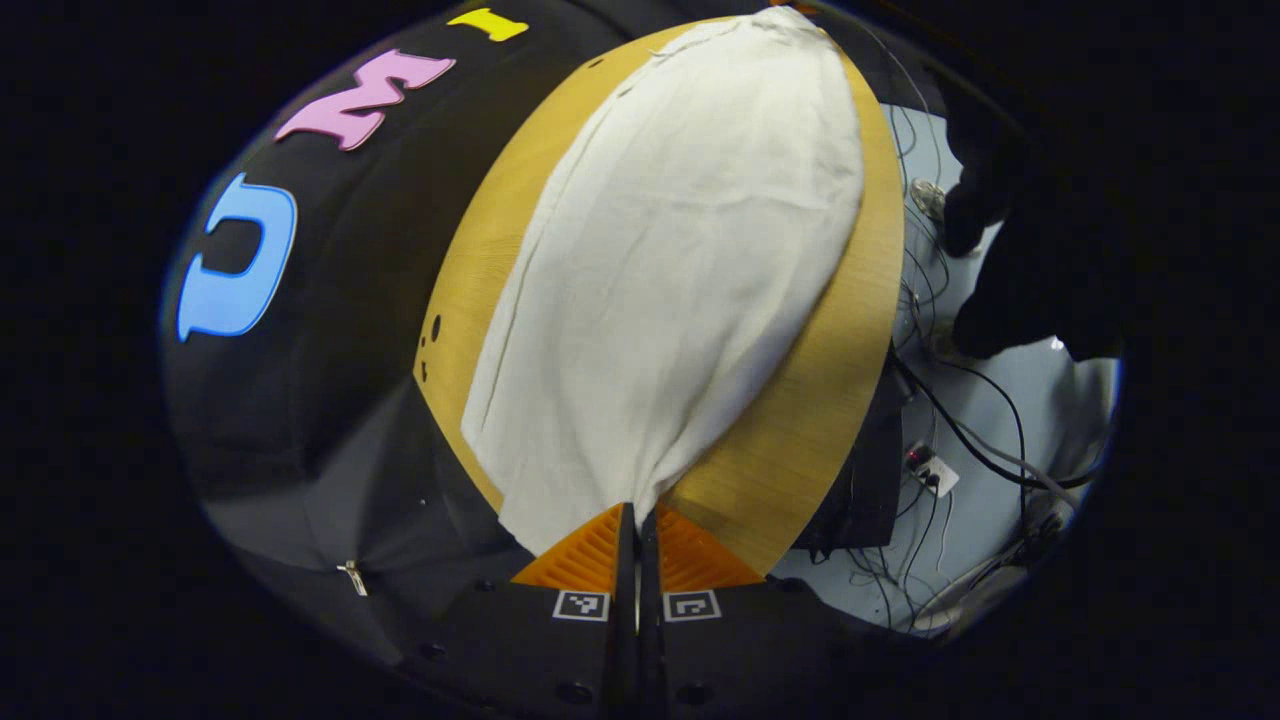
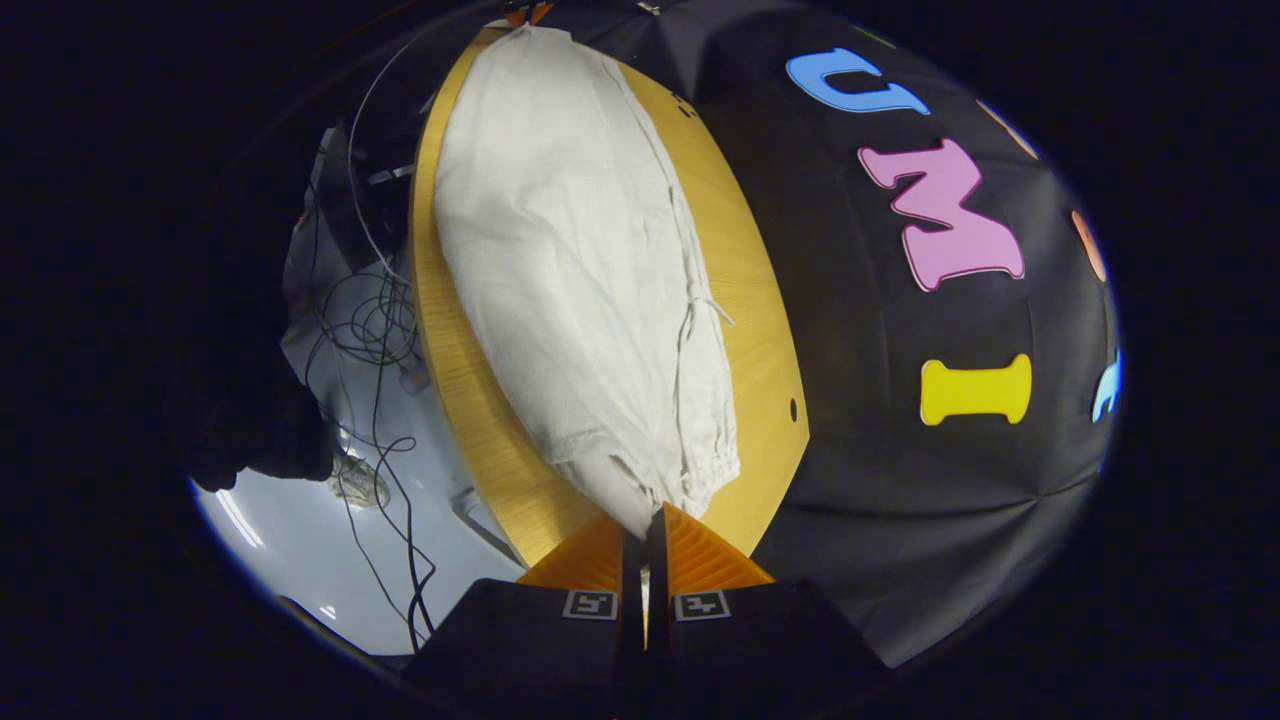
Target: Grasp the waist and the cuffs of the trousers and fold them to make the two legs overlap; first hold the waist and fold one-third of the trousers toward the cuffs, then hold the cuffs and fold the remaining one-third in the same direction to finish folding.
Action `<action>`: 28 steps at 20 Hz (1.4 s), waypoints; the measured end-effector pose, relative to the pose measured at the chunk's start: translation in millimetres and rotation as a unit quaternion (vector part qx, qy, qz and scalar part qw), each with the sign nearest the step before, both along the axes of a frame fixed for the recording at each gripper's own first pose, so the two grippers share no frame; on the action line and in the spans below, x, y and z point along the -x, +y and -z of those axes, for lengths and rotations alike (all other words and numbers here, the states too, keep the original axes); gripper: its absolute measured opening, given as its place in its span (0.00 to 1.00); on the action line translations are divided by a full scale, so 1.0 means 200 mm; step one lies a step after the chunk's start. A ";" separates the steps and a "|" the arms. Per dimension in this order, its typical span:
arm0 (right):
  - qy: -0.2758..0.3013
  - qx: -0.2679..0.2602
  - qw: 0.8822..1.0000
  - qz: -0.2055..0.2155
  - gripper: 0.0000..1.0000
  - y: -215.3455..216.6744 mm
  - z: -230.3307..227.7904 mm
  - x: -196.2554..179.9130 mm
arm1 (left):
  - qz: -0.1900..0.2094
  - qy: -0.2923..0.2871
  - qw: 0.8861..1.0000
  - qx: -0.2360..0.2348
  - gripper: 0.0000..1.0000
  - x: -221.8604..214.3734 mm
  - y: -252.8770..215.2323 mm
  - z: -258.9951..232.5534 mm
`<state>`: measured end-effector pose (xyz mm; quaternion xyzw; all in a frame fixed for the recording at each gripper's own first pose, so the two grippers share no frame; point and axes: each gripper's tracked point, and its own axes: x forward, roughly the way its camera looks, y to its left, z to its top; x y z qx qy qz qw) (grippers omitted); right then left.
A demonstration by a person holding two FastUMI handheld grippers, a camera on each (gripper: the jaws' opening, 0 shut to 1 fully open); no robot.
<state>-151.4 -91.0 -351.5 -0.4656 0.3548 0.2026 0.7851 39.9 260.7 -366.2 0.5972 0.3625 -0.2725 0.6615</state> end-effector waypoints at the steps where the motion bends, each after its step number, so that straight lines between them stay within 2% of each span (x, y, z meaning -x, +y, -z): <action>1: -0.013 -0.007 1.000 0.015 0.06 -0.01 -0.05 -0.05 | -0.008 -0.008 1.000 0.011 0.05 -0.02 -0.02 -0.03; 6: -0.058 -0.036 0.994 0.080 0.06 -0.07 -0.22 -0.30 | -0.057 -0.034 0.997 0.051 0.05 -0.17 -0.05 -0.18; 13: -0.065 -0.018 0.994 0.089 0.06 -0.16 -0.14 -0.59 | -0.126 -0.037 0.988 0.084 0.05 -0.58 -0.08 -0.26; 19: -0.029 -0.003 0.996 0.087 0.06 -0.17 0.07 -0.78 | -0.114 -0.005 0.992 0.043 0.05 -0.86 -0.14 -0.12; 22: 0.000 0.003 0.997 0.075 0.06 -0.15 0.20 -0.83 | -0.114 0.026 0.993 0.014 0.05 -0.91 -0.12 0.00; 23: 0.011 0.007 0.997 0.071 0.02 -0.15 0.24 -0.83 | -0.109 0.031 0.994 0.006 0.06 -0.93 -0.12 0.03; 24: 0.020 0.010 0.997 0.069 0.06 -0.15 0.28 -0.83 | -0.105 0.036 0.994 -0.001 0.06 -0.94 -0.13 0.06; 28: 0.043 0.015 0.997 0.068 0.06 -0.15 0.42 -0.86 | -0.091 0.051 0.994 -0.024 0.06 -0.98 -0.12 0.16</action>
